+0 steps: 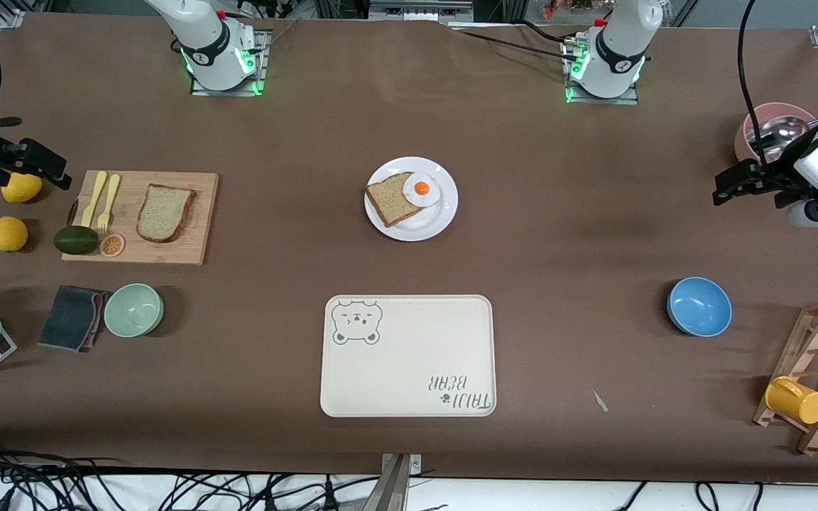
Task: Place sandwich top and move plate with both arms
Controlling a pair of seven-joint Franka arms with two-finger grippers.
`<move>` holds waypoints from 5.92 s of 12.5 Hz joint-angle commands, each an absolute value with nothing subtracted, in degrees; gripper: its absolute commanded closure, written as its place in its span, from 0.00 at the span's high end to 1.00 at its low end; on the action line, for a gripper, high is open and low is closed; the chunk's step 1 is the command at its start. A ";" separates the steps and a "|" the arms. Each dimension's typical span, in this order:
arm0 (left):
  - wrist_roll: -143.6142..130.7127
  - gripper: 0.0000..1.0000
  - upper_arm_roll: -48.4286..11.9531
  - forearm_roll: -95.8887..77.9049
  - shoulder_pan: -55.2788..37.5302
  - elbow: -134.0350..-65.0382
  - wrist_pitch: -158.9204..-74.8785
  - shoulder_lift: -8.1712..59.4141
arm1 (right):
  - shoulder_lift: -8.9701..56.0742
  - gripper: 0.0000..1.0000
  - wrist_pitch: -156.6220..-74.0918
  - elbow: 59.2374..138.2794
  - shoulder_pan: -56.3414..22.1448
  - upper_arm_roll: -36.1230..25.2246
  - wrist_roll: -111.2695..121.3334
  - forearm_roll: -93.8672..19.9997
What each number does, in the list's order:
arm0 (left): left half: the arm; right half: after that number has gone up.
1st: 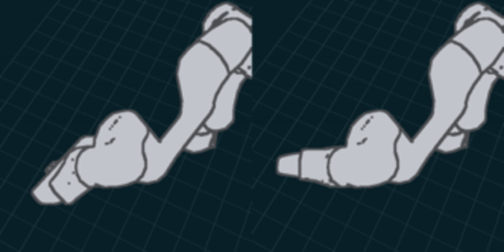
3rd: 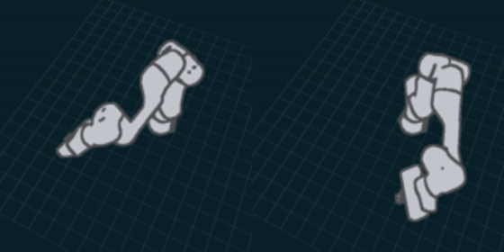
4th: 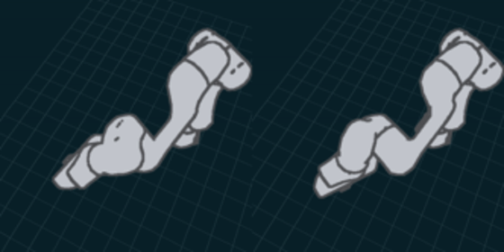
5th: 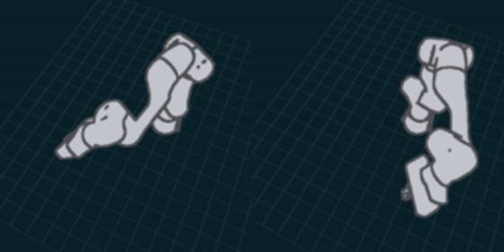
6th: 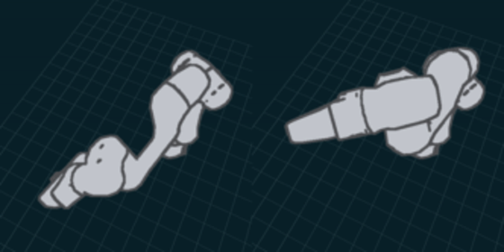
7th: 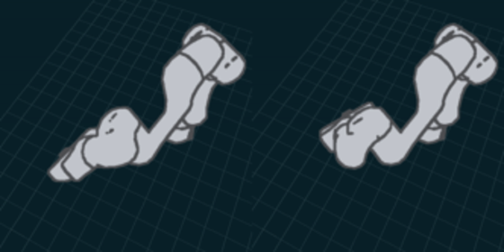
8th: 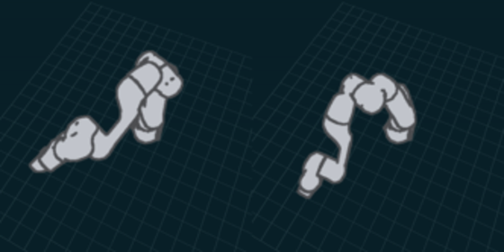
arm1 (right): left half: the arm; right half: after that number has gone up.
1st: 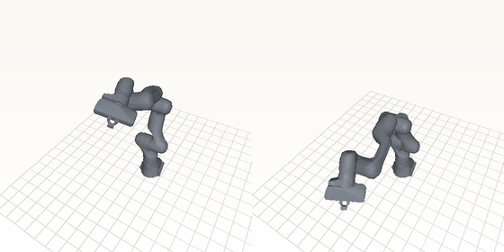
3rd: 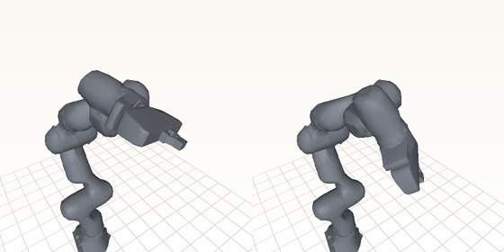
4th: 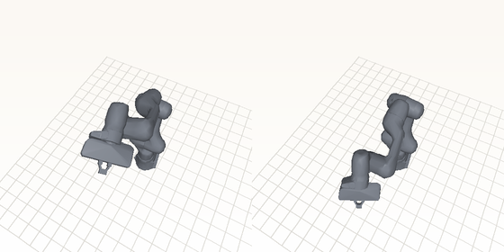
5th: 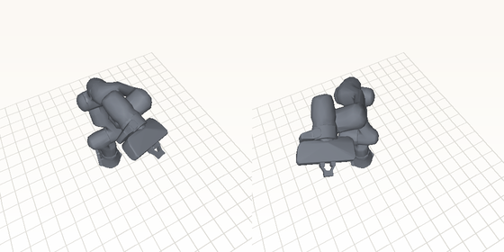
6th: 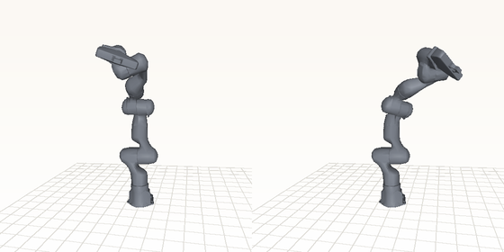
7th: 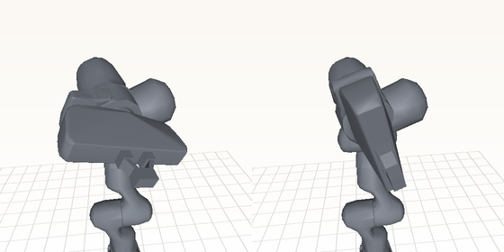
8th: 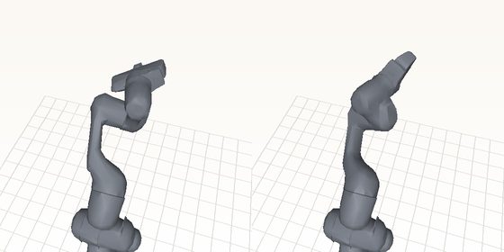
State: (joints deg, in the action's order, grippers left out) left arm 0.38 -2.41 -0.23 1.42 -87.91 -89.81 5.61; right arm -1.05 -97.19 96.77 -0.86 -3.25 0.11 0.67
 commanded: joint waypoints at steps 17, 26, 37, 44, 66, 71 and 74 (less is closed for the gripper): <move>-0.88 1.00 -2.64 2.28 1.06 -85.87 -89.21 6.41 | 5.71 1.00 -109.31 112.47 -4.04 -2.72 -12.83 8.96; 0.26 1.00 -2.81 1.23 0.79 -85.61 -89.73 6.50 | 12.55 0.81 -117.67 120.41 -4.13 -2.99 -30.10 11.68; 0.18 1.00 -2.46 -4.22 2.02 -85.61 -89.74 6.94 | 19.77 0.61 -132.71 126.12 -4.66 -3.34 -45.09 17.58; 0.26 1.00 -2.99 2.20 1.05 -85.61 -89.74 7.12 | 21.62 0.45 -134.12 126.12 -4.66 -3.52 -48.16 20.03; 3.87 1.00 -2.81 0.09 2.11 -86.40 -92.20 6.85 | 22.85 0.00 -99.40 96.78 -23.35 0.97 -54.30 8.81; 4.48 1.00 -2.81 0.09 2.20 -86.40 -92.20 6.94 | 23.03 0.00 -99.40 92.29 -27.77 1.05 -60.64 -1.39; 4.48 1.00 -2.81 0.09 2.20 -86.40 -92.20 6.94 | 23.03 0.00 -98.70 90.26 -29.87 1.05 -61.08 -6.93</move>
